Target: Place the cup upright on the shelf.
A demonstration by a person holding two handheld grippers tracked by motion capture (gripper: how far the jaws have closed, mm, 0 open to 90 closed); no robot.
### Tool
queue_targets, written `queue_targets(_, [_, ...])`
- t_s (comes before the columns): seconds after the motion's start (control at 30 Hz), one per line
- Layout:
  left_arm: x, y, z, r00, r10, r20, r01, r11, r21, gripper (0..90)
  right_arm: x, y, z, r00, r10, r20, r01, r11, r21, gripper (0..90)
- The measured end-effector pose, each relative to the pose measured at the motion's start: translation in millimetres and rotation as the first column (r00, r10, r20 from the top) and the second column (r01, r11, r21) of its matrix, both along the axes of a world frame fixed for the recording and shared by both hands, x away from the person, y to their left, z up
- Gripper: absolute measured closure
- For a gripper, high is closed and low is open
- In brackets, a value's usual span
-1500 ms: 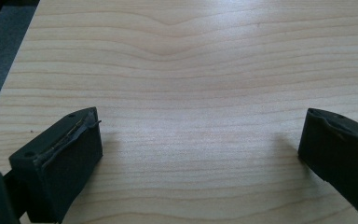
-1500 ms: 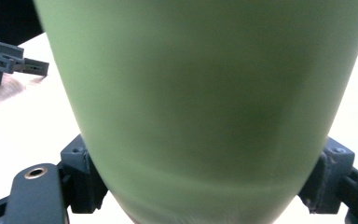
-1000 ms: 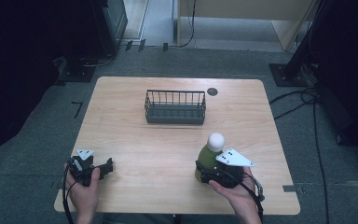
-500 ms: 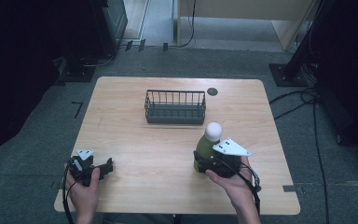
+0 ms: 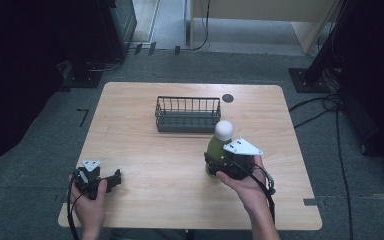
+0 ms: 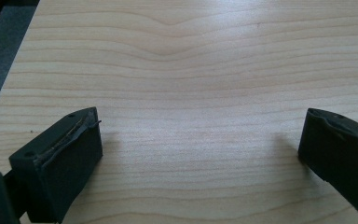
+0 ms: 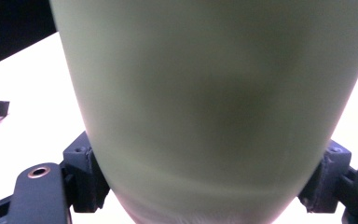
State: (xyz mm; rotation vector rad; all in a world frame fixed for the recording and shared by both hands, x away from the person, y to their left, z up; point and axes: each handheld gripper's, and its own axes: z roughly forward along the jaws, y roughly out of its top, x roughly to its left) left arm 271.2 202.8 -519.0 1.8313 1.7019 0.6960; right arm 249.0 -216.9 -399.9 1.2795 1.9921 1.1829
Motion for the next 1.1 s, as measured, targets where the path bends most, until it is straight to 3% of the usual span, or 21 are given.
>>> queue_targets(1.1, [-0.1,0.1,0.2,1.0,-0.003,-0.004,0.003,1.0,0.001,0.0,45.5,17.7,29.1,0.9978,-0.032,0.057,0.033,0.999,-0.021,20.1])
